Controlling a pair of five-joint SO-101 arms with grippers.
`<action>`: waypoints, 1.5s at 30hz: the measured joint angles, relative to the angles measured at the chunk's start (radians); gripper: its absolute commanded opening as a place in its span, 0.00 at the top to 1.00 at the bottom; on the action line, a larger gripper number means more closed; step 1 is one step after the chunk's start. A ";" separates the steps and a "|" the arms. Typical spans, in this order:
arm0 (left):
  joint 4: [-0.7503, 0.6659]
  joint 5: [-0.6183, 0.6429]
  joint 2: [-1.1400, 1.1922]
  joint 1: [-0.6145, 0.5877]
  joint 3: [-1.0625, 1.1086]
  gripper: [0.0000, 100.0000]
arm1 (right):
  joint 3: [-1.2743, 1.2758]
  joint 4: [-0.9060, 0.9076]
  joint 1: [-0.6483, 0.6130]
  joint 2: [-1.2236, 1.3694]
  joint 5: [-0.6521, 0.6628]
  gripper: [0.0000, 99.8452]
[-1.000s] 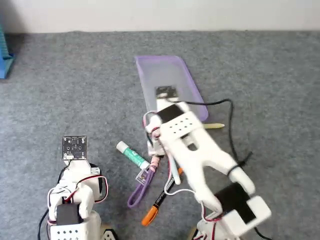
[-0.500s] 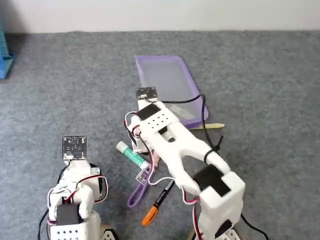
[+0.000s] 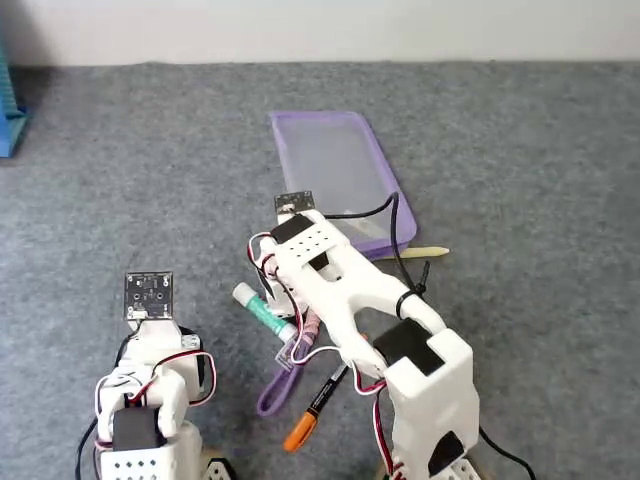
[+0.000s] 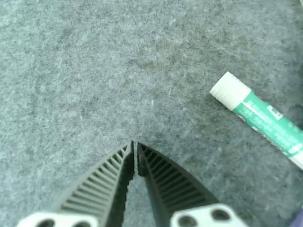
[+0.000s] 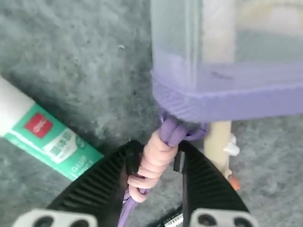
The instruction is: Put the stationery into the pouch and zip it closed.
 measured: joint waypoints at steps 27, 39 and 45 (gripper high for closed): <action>0.000 0.000 0.000 0.000 0.000 0.98 | -0.060 0.227 0.002 0.003 0.000 0.82; 0.000 0.000 0.000 0.000 0.000 0.98 | 0.021 0.094 -0.060 0.003 0.000 0.82; 0.000 0.000 0.000 0.000 0.000 0.98 | 0.051 0.058 -0.058 -0.002 0.000 0.99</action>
